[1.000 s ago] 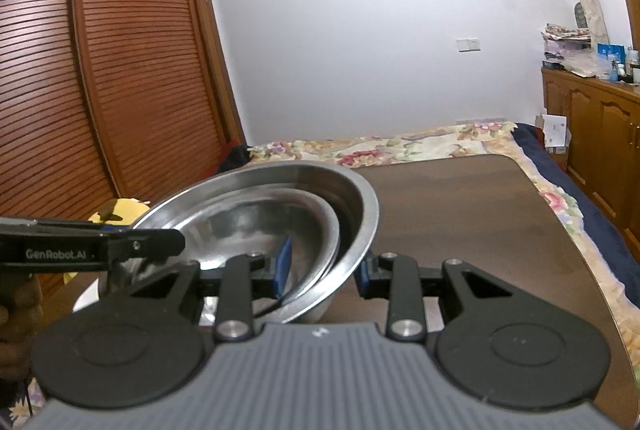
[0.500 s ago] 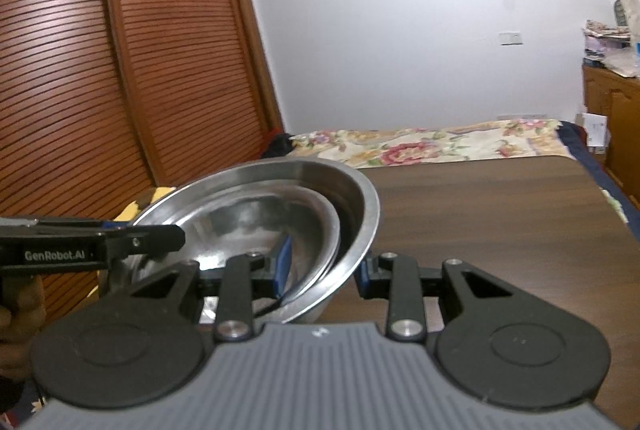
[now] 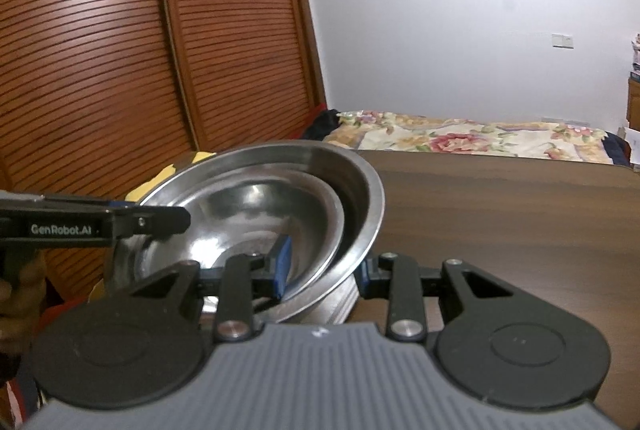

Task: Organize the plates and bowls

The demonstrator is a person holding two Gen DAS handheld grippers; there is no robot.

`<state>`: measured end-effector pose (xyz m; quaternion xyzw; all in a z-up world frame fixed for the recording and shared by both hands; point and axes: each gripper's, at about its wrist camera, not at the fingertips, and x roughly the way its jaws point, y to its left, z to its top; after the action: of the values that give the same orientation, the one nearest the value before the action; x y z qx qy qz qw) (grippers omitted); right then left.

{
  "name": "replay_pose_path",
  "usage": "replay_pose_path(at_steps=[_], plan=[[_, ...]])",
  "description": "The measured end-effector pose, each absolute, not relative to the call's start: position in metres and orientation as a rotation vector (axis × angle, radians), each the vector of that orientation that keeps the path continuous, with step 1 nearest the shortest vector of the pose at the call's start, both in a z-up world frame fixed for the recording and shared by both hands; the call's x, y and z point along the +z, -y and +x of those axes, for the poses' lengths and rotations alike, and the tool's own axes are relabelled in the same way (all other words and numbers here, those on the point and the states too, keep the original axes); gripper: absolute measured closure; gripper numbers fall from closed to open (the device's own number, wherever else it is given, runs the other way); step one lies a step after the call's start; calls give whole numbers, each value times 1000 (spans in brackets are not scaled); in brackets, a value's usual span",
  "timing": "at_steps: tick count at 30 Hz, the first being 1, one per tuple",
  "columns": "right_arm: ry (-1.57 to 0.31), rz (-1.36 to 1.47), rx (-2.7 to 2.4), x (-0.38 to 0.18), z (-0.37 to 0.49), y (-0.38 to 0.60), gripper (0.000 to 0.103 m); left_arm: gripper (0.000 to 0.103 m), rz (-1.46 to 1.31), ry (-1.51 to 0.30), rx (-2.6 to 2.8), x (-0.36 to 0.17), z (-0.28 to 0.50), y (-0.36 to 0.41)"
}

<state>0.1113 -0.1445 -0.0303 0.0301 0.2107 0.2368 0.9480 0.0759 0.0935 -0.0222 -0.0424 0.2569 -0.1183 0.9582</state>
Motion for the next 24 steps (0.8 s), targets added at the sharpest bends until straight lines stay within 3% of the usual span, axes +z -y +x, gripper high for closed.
replay_pose_path(at_steps=[24], plan=[[-499, 30, 483, -47, 119, 128, 68, 71, -84, -583, -209, -45, 86, -97]])
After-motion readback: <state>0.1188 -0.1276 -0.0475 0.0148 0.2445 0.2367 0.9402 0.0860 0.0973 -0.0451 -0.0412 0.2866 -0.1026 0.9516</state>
